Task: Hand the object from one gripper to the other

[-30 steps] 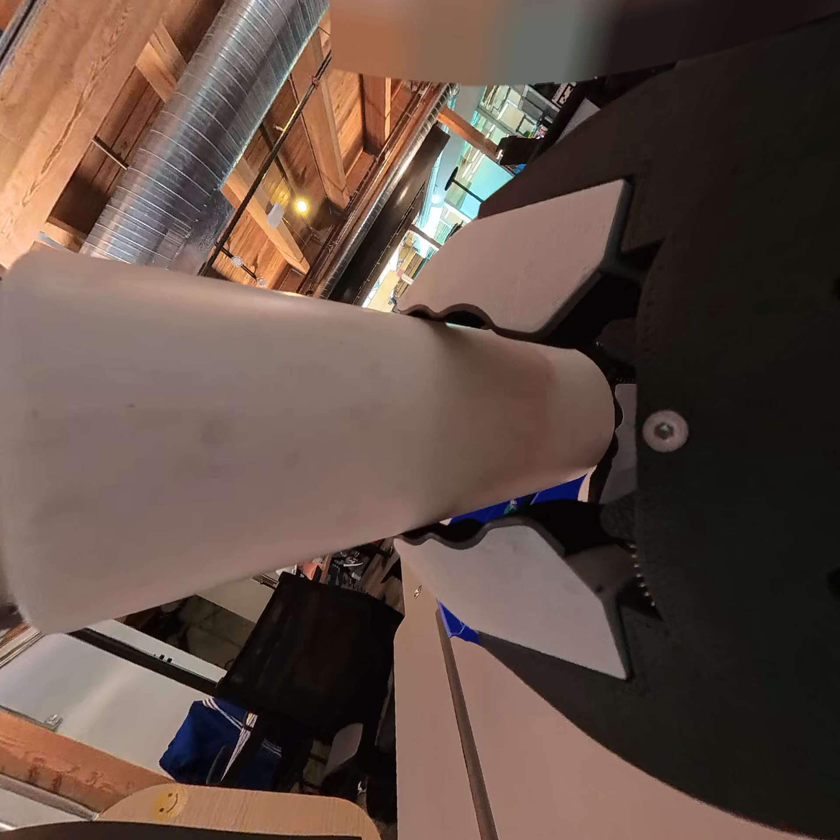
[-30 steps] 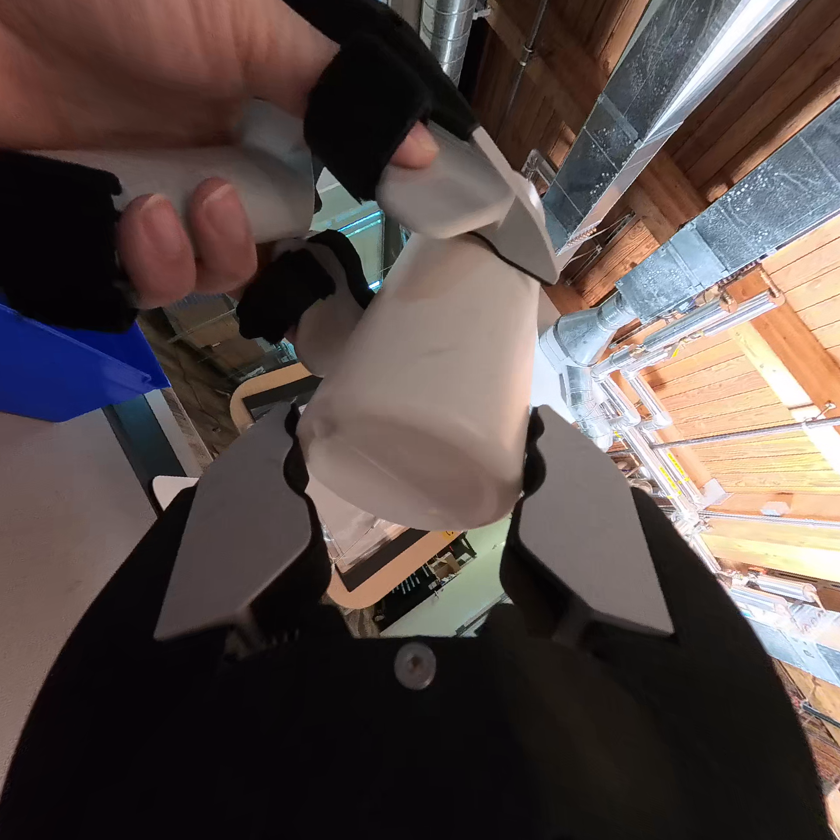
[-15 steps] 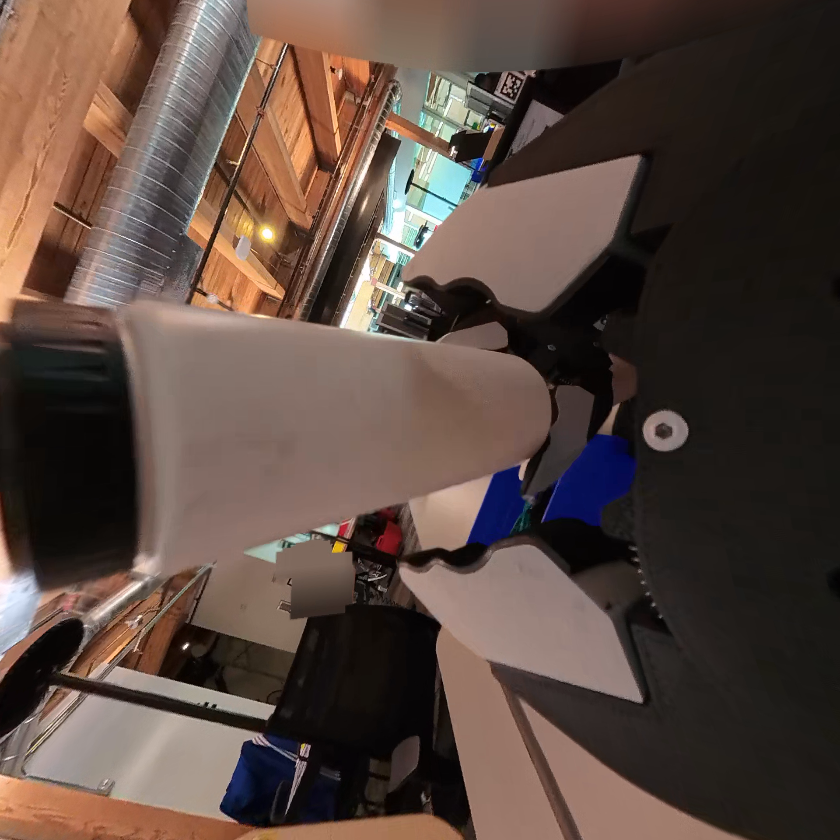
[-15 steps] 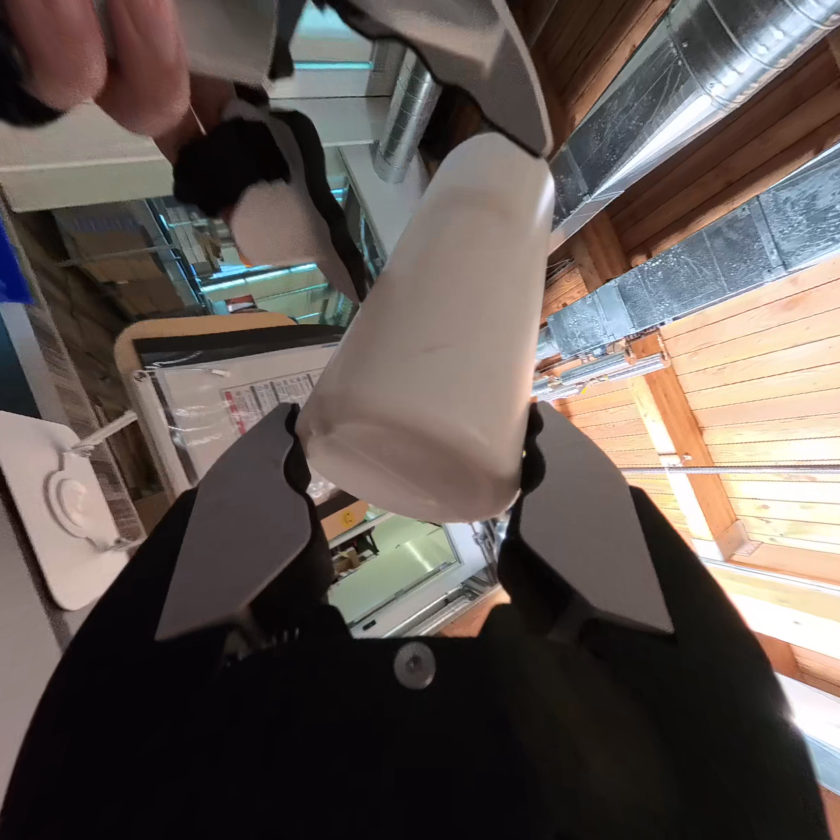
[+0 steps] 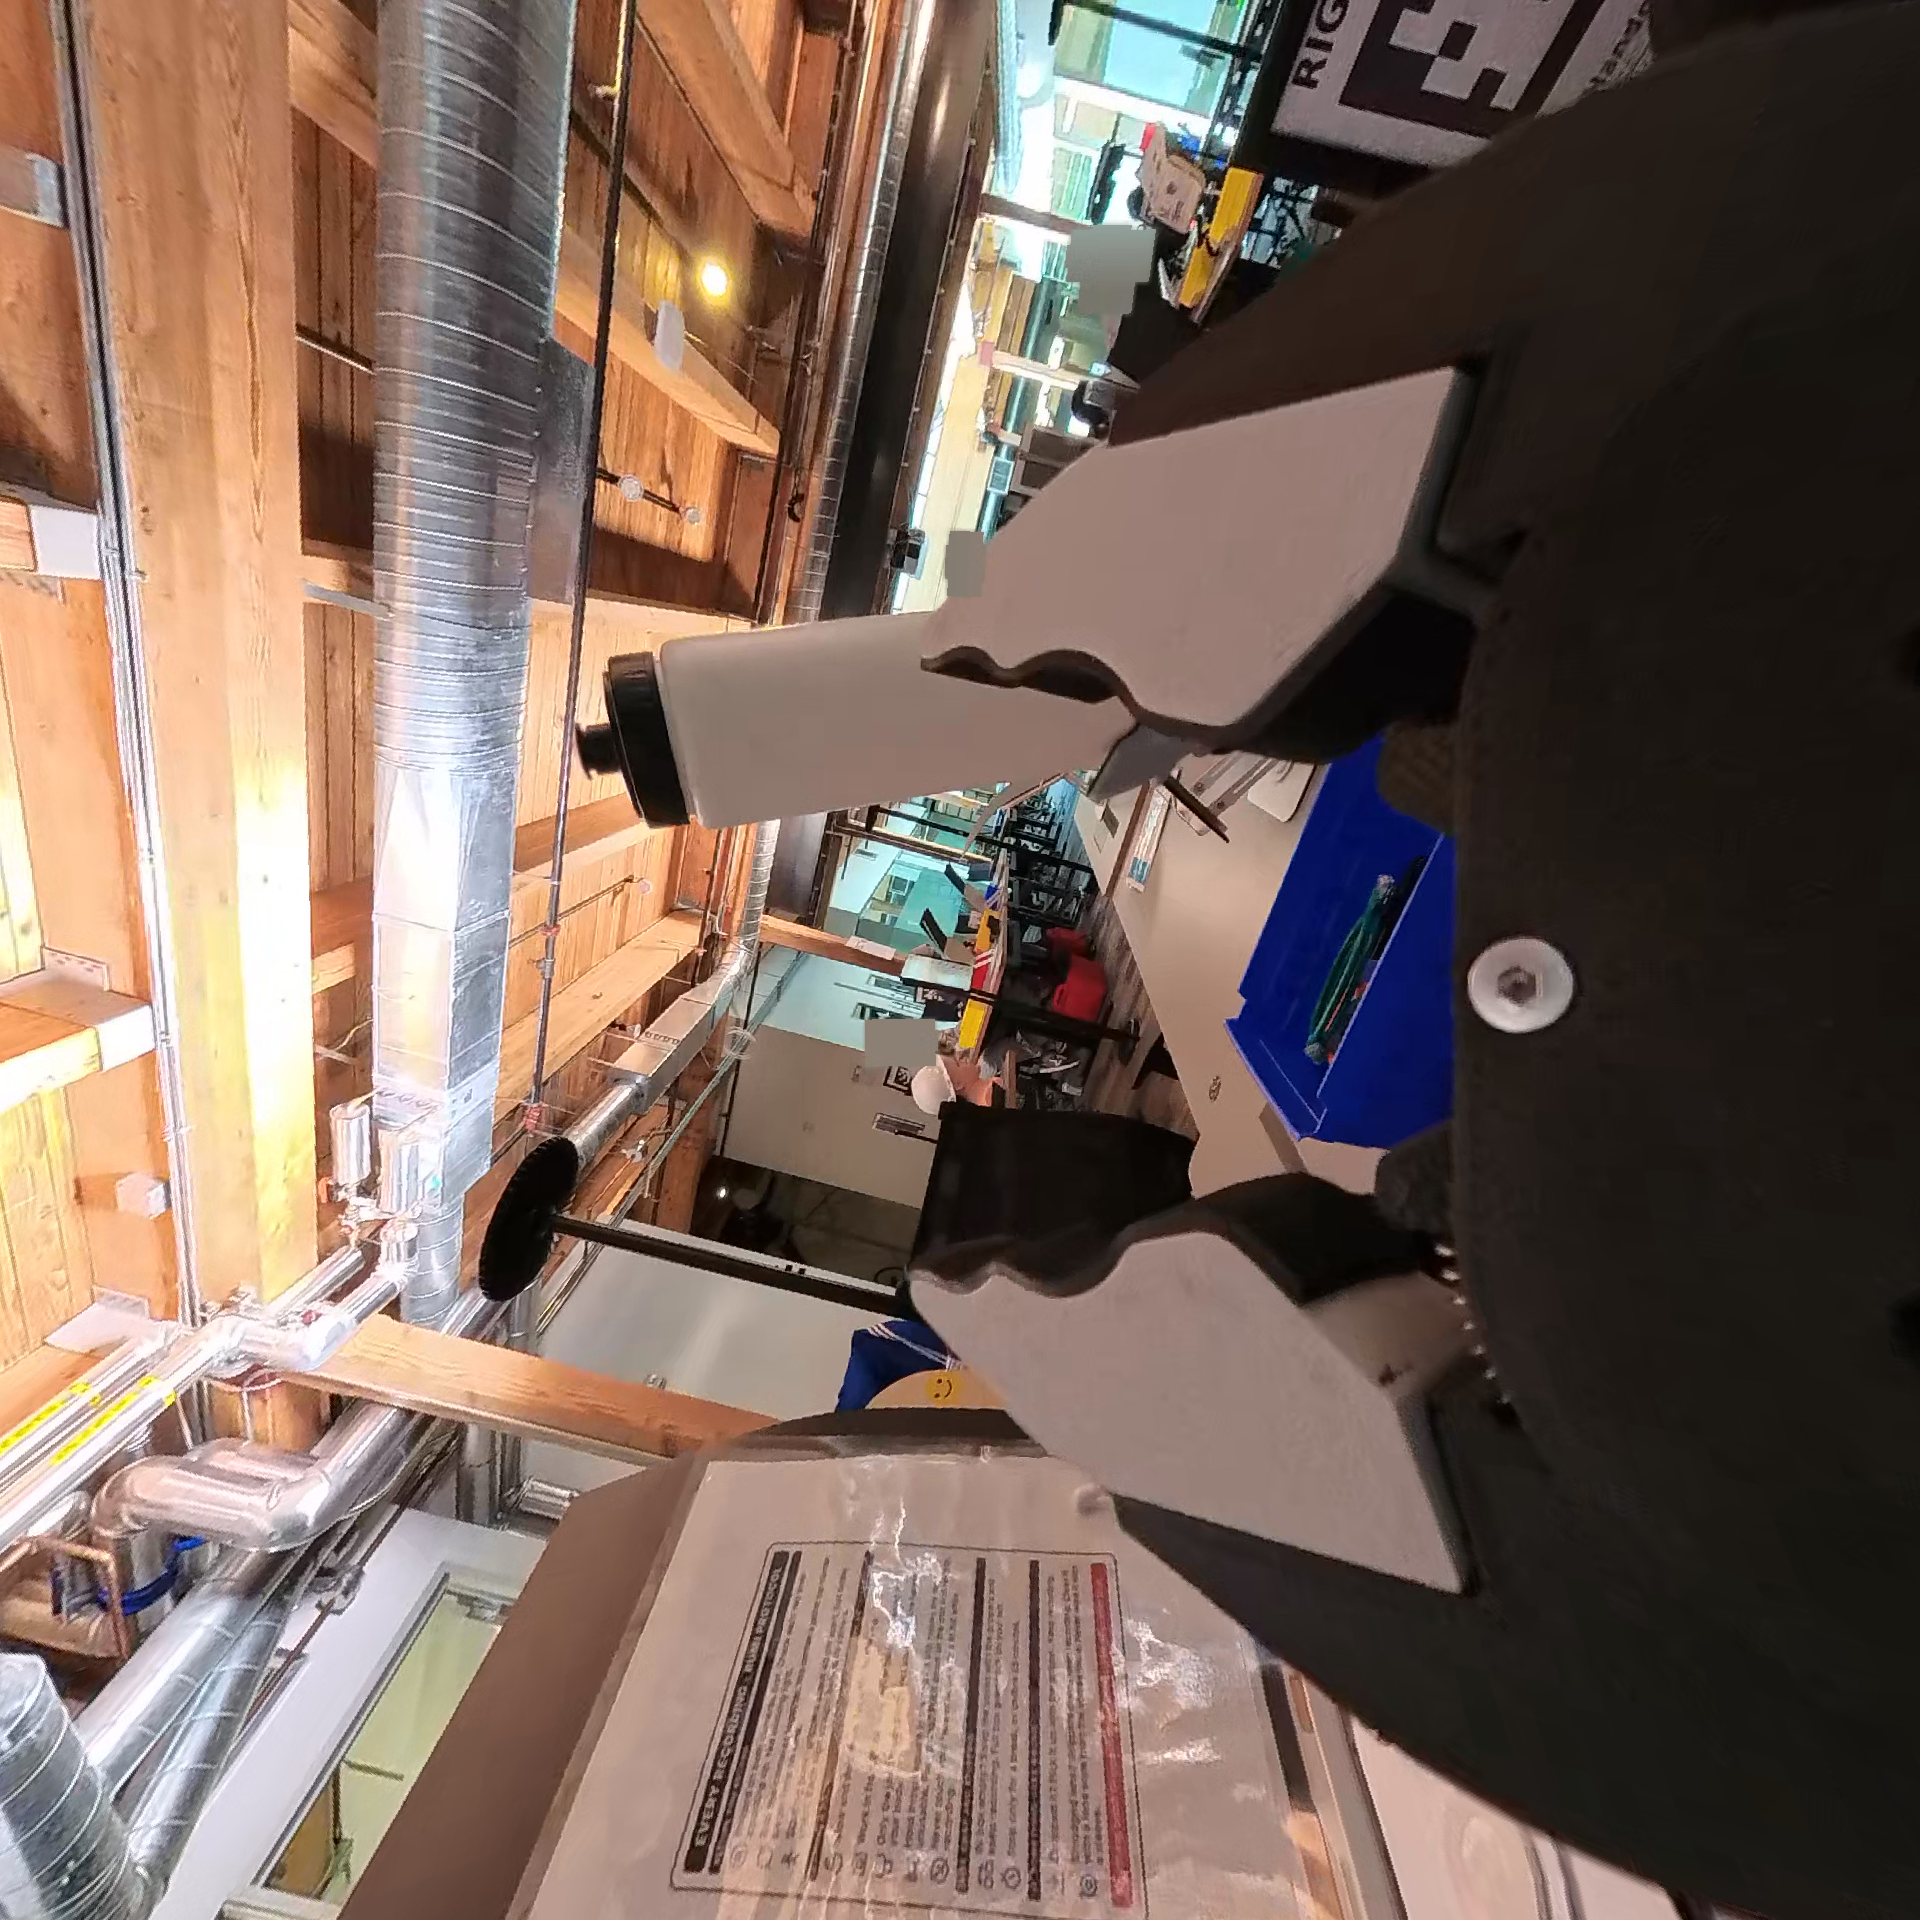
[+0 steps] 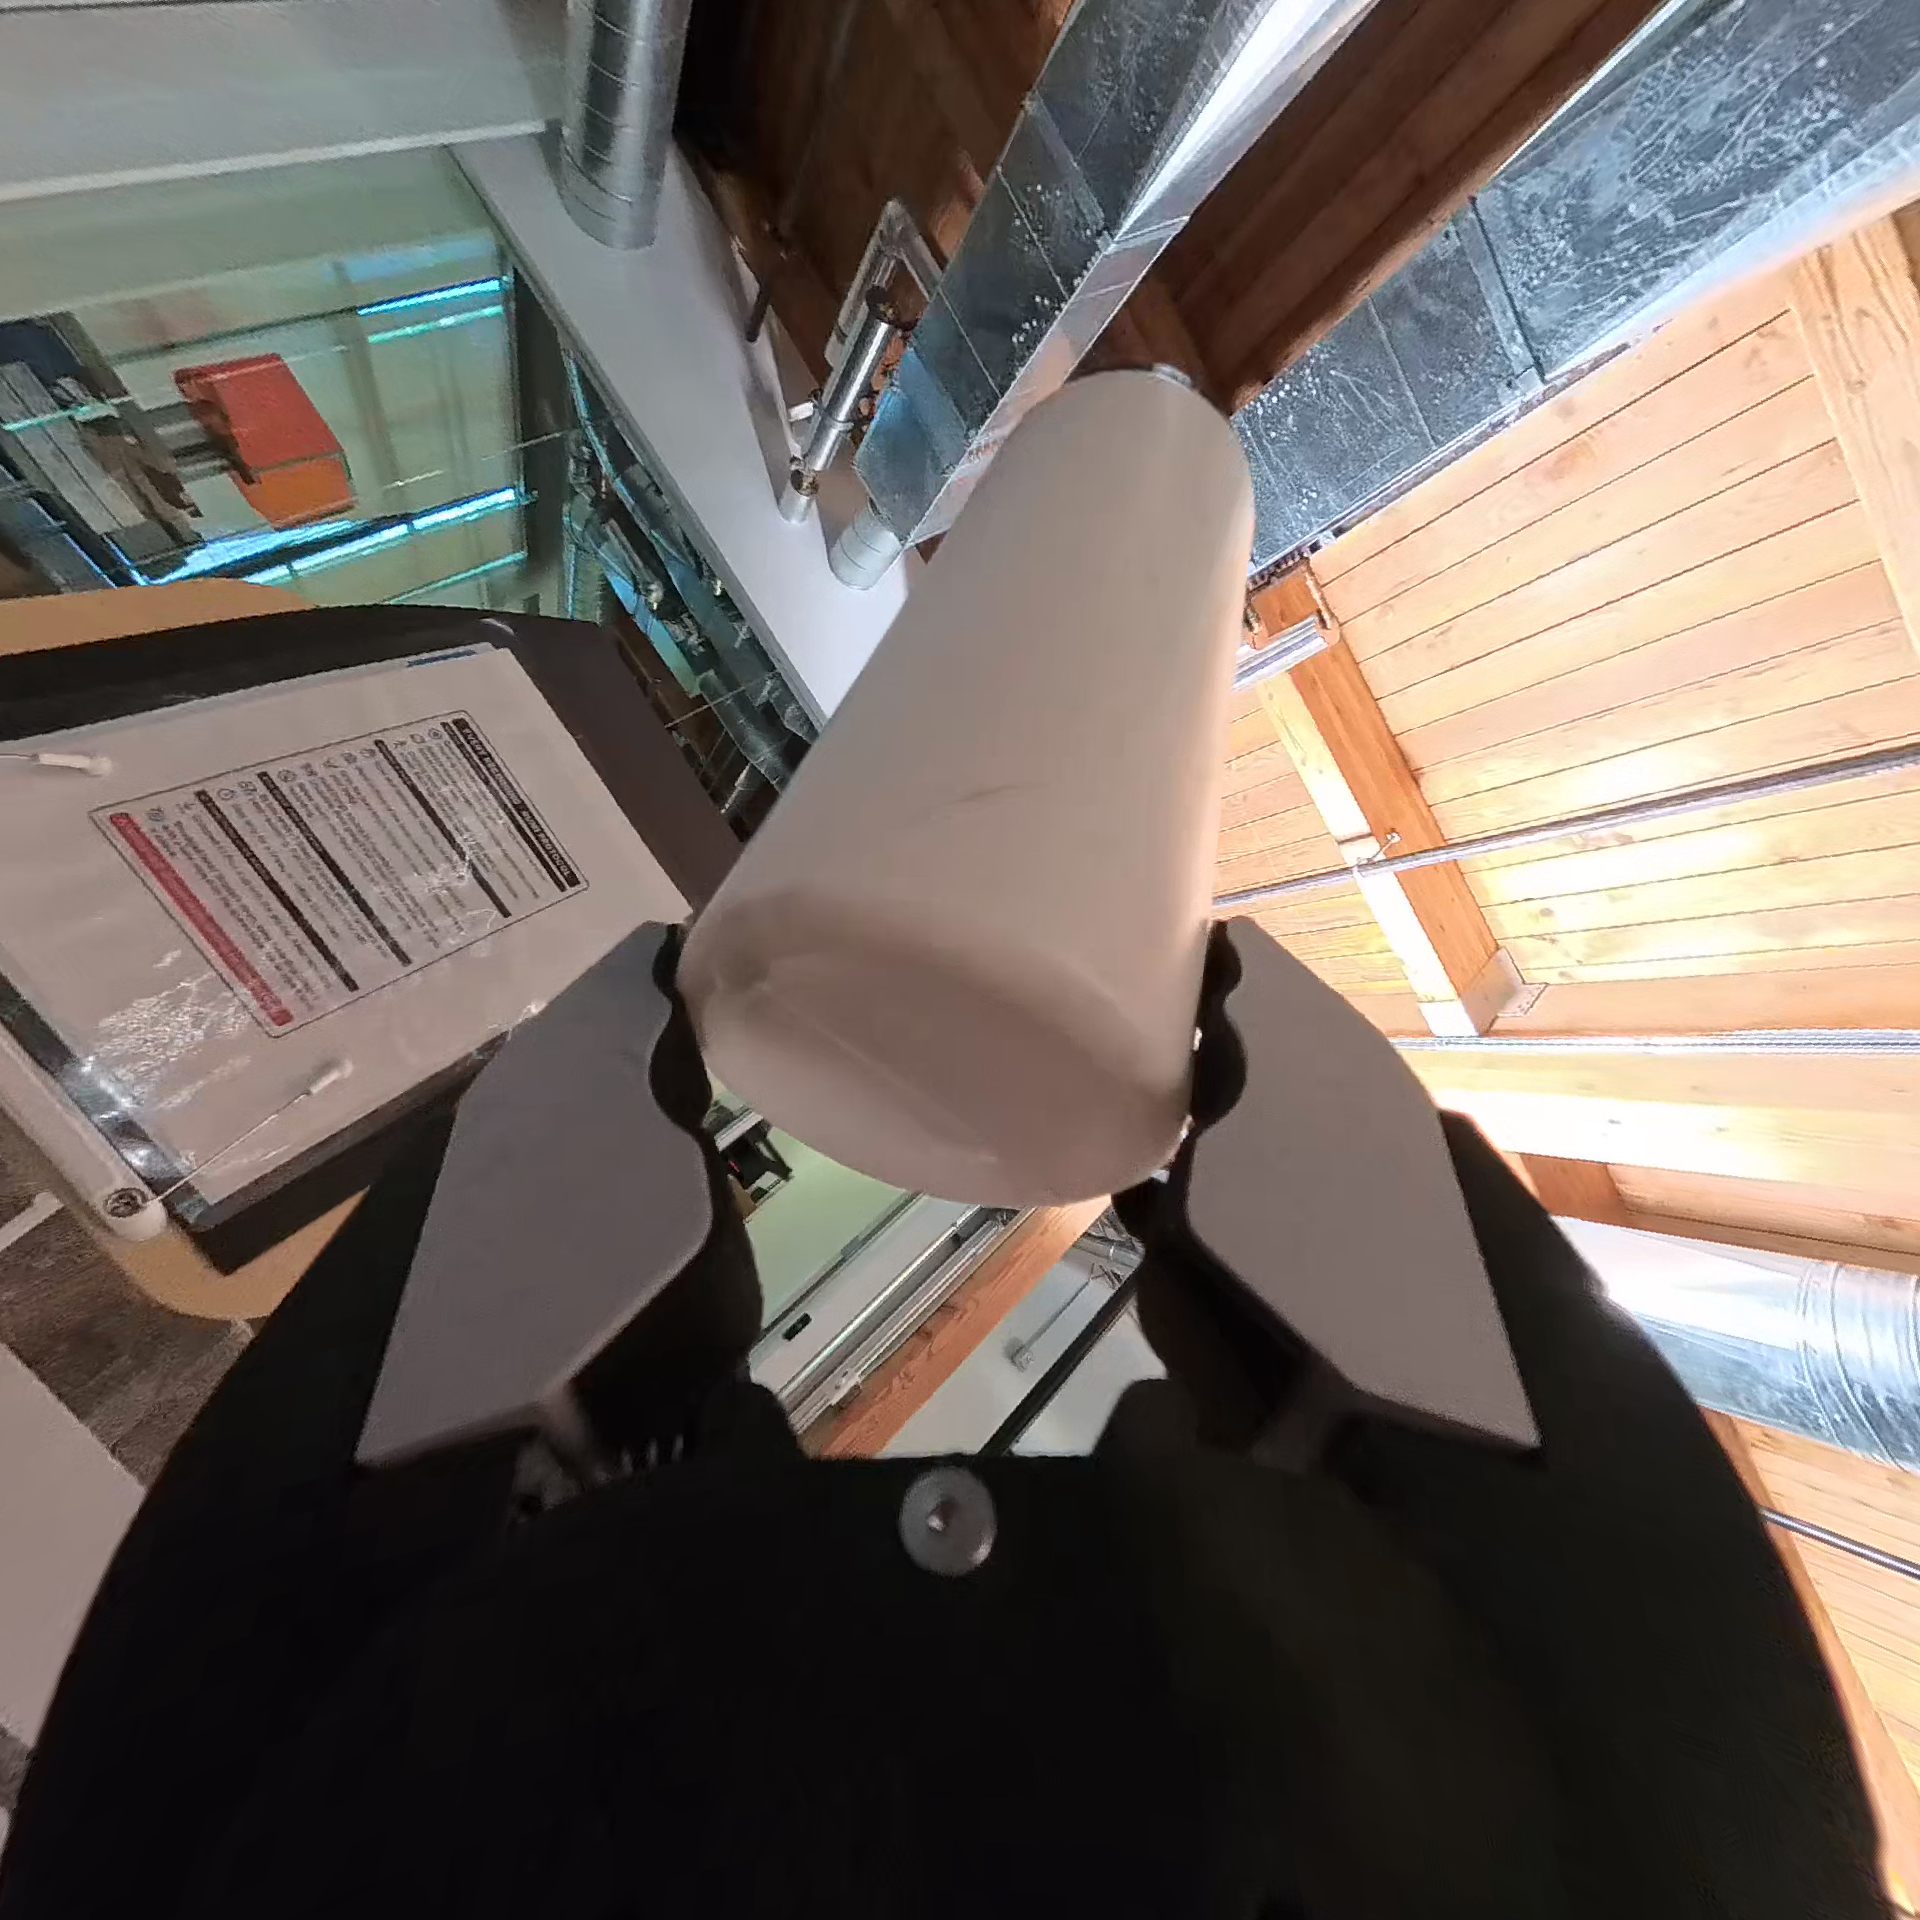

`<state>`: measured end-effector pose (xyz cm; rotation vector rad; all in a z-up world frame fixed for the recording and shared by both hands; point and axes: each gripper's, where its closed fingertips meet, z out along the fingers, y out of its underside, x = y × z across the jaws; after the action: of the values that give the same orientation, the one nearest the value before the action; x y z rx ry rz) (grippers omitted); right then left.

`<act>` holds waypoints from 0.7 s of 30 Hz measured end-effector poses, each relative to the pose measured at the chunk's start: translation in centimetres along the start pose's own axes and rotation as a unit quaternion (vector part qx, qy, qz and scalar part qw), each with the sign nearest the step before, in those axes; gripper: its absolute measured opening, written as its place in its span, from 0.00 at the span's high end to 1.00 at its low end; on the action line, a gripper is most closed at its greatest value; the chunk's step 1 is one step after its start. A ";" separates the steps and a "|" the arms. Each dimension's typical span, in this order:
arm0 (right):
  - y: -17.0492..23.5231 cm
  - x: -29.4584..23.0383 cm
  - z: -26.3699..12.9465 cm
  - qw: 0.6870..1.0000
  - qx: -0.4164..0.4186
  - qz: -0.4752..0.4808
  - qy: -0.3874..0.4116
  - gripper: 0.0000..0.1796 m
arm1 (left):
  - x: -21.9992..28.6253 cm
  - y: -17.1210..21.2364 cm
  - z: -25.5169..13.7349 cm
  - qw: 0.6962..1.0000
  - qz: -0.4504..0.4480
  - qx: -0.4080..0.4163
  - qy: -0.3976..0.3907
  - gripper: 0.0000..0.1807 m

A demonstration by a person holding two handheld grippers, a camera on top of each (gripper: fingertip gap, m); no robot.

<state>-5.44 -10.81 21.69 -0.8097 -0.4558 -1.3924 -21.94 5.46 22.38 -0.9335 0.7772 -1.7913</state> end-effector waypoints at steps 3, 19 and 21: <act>-0.5 -0.7 -0.1 1.000 0.008 -0.023 -0.008 0.48 | 0.1 0.3 0.2 1.000 0.017 -0.005 -0.003 0.43; -7.0 -9.2 -2.0 0.986 0.110 0.018 -0.121 0.48 | 7.1 12.2 4.0 0.960 -0.098 -0.094 0.246 0.38; -7.7 -9.7 -2.3 0.985 0.121 0.021 -0.125 0.48 | 7.7 12.7 3.9 0.957 -0.092 -0.100 0.255 0.43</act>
<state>-14.87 -5.72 15.02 -0.7908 -0.7821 -1.1726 -15.02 -6.63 15.96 -0.6876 1.2489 -2.1846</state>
